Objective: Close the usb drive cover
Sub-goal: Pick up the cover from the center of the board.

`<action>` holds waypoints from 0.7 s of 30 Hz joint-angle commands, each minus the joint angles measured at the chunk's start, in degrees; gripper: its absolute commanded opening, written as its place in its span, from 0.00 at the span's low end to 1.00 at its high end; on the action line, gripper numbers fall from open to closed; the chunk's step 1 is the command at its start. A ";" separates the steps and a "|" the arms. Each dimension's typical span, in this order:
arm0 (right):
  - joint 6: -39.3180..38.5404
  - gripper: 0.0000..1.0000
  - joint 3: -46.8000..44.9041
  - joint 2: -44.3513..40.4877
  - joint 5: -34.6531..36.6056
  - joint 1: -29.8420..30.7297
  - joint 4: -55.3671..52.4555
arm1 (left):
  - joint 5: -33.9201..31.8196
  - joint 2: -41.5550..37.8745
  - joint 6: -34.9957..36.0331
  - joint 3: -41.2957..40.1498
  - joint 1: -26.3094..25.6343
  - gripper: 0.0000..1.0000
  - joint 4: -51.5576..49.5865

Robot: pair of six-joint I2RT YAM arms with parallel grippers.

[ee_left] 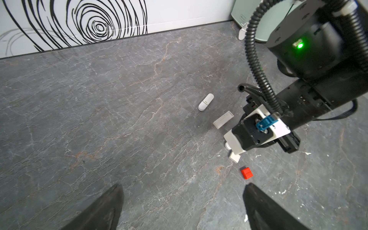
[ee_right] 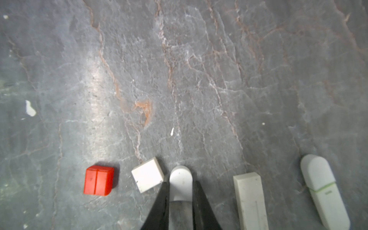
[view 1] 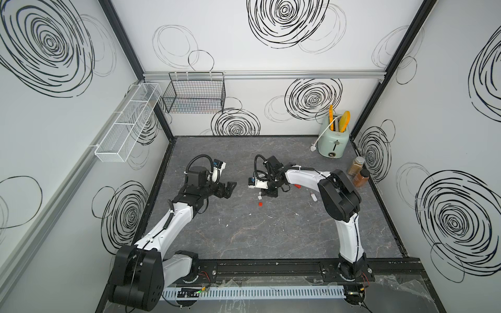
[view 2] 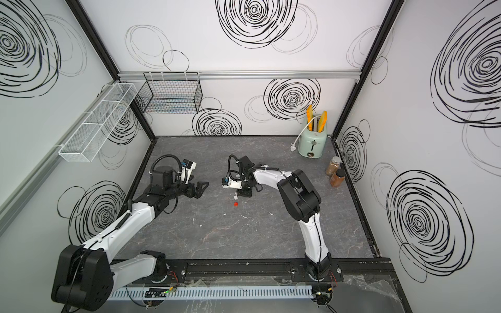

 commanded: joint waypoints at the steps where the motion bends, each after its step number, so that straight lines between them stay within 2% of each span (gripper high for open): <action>1: -0.15 0.18 -2.69 -2.47 1.75 -1.16 -0.64 | 3.43 0.58 1.16 0.91 -0.69 0.98 1.38; 11: 1.62 0.19 -7.88 -10.30 3.65 -1.50 2.92 | 7.97 2.88 -0.58 2.28 -4.72 0.98 0.93; 15: 2.73 0.20 -12.49 -16.57 3.72 -1.09 6.37 | 13.15 4.63 -4.62 2.71 -6.00 0.98 2.12; 21: 7.12 0.17 -21.34 -26.65 3.02 0.18 15.08 | 21.66 7.16 -14.69 2.20 -6.01 0.98 8.28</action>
